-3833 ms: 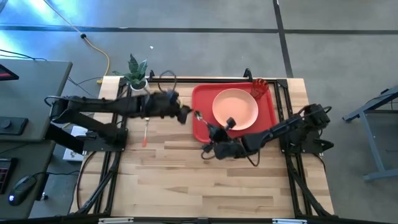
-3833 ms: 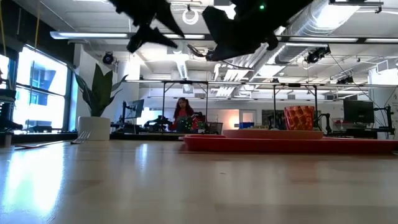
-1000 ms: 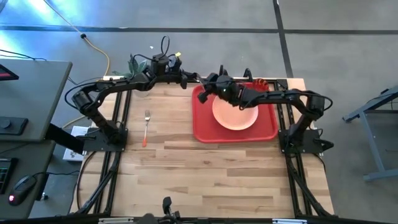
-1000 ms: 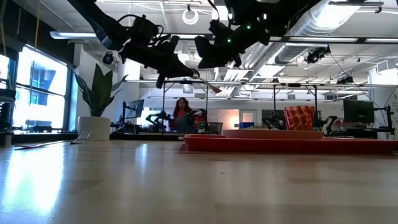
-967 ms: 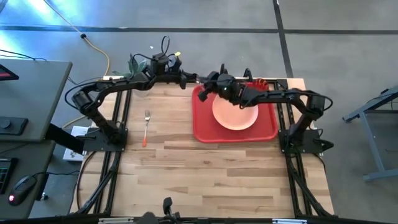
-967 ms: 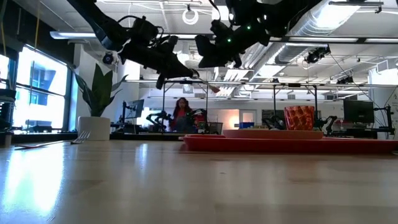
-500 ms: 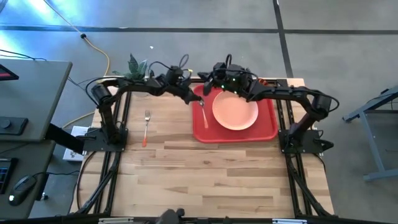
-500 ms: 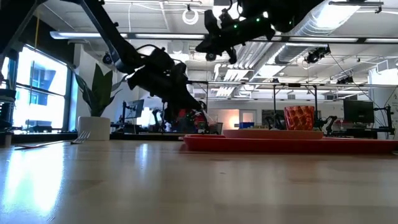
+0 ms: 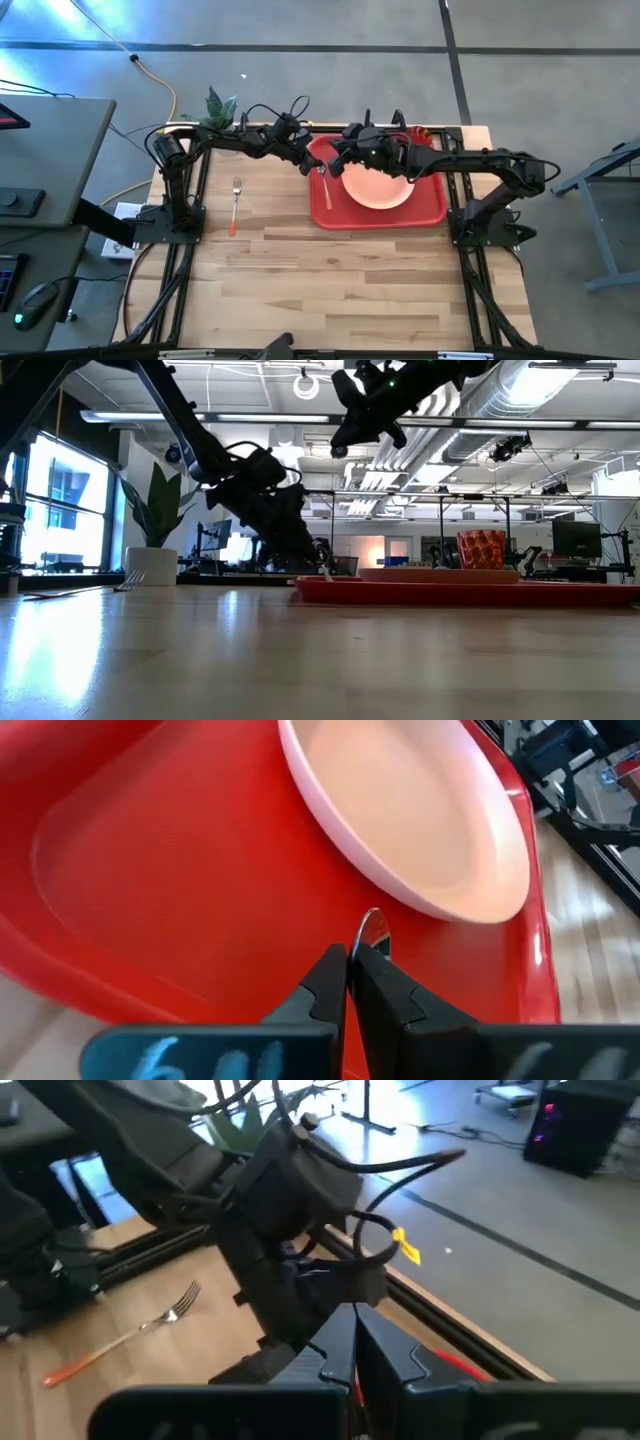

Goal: Pick and place plate/cup/fork/spoon on tray
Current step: Put the orange spoon on the red tray to the left of the light pink plate, then put the orange fork on the red tray in between the orange spoon and light pink plate

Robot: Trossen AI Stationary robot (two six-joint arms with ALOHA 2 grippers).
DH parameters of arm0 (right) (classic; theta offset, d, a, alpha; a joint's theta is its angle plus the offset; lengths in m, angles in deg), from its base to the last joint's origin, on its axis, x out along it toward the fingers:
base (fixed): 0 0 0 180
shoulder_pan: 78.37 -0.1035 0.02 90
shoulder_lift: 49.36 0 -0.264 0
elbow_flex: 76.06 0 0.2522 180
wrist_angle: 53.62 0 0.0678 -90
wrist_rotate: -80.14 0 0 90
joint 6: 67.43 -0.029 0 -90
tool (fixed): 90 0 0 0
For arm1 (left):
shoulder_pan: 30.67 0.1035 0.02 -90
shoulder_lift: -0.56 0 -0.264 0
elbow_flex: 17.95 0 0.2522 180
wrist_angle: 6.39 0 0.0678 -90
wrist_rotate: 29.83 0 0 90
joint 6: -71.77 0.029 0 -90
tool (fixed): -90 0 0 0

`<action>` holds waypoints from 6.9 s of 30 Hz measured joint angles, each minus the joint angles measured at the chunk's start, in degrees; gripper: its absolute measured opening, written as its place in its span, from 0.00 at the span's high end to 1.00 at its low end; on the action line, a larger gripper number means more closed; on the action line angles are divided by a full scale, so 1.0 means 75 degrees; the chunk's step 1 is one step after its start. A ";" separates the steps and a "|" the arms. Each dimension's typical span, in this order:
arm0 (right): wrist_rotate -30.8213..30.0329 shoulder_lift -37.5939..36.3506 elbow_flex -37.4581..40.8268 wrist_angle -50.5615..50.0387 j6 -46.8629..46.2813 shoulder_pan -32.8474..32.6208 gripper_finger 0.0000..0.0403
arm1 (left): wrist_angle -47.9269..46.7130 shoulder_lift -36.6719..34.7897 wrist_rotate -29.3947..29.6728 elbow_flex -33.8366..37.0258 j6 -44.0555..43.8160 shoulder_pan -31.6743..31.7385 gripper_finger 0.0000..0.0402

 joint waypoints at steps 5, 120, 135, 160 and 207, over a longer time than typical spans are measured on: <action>-0.0382 -0.0003 0.0000 -0.0514 -0.0574 -0.0211 1.00 | -0.0370 0.0000 0.0023 0.0000 0.0671 0.0054 0.97; 0.1575 0.2063 -0.0102 0.1036 -0.4596 -0.2514 0.64 | -0.8261 -0.6908 0.4579 0.3416 -0.4674 -0.2003 0.80; 0.1871 0.2060 -0.0102 0.0932 -0.4575 -0.2408 0.64 | -0.7215 -0.5881 0.4185 0.4708 -0.5632 -0.3208 0.80; 0.2600 0.2060 -0.0102 0.0637 -0.4402 -0.2433 0.64 | -0.4334 -0.6078 0.3919 0.4490 -0.4501 -0.4356 0.99; 0.0432 0.1093 -0.0105 0.1255 -0.2675 -0.1628 0.41 | -0.0836 -0.6143 0.7589 0.3590 -0.2575 -0.5970 0.99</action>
